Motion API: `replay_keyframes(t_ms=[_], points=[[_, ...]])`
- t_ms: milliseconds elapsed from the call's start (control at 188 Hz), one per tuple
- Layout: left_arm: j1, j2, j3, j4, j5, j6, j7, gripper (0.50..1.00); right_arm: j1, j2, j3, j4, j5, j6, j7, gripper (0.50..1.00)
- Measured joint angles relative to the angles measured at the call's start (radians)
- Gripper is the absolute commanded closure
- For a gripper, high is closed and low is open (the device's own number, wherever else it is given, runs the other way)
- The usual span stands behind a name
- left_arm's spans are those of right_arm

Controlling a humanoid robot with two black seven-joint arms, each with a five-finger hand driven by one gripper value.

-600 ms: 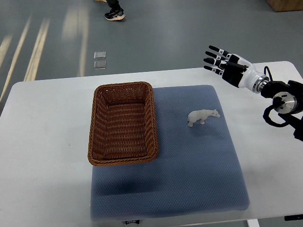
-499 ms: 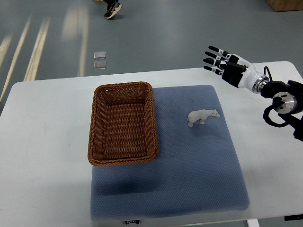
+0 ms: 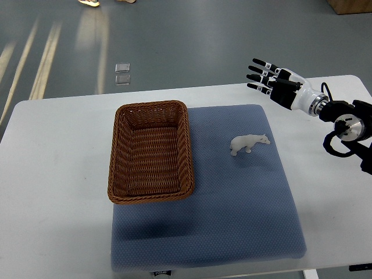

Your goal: Place white bear in brown basket with right hand

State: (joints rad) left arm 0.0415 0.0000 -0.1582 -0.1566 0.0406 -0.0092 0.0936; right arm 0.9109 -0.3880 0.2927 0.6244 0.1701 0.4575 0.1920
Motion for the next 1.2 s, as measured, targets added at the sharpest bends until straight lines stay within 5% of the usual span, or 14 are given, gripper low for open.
replay_keyframes(t_ms=[510, 733, 1056, 1200], points=[[0.000, 0.000, 0.000, 0.000, 0.001, 0.000, 0.000, 0.500, 0.002, 0.003, 0.007, 0.004, -0.067, 0.020, 0.004, 0.574], [0.000, 0.000, 0.000, 0.000, 0.001, 0.000, 0.000, 0.500, 0.018, -0.015, 0.007, 0.005, -0.121, 0.091, 0.003, 0.574], [0.000, 0.000, 0.000, 0.000, 0.001, 0.000, 0.000, 0.500, 0.049, -0.021, 0.008, 0.003, -0.431, 0.128, 0.012, 0.576], [0.000, 0.000, 0.000, 0.000, 0.001, 0.000, 0.000, 0.500, 0.082, -0.021, 0.005, 0.003, -0.687, 0.122, 0.072, 0.576]])
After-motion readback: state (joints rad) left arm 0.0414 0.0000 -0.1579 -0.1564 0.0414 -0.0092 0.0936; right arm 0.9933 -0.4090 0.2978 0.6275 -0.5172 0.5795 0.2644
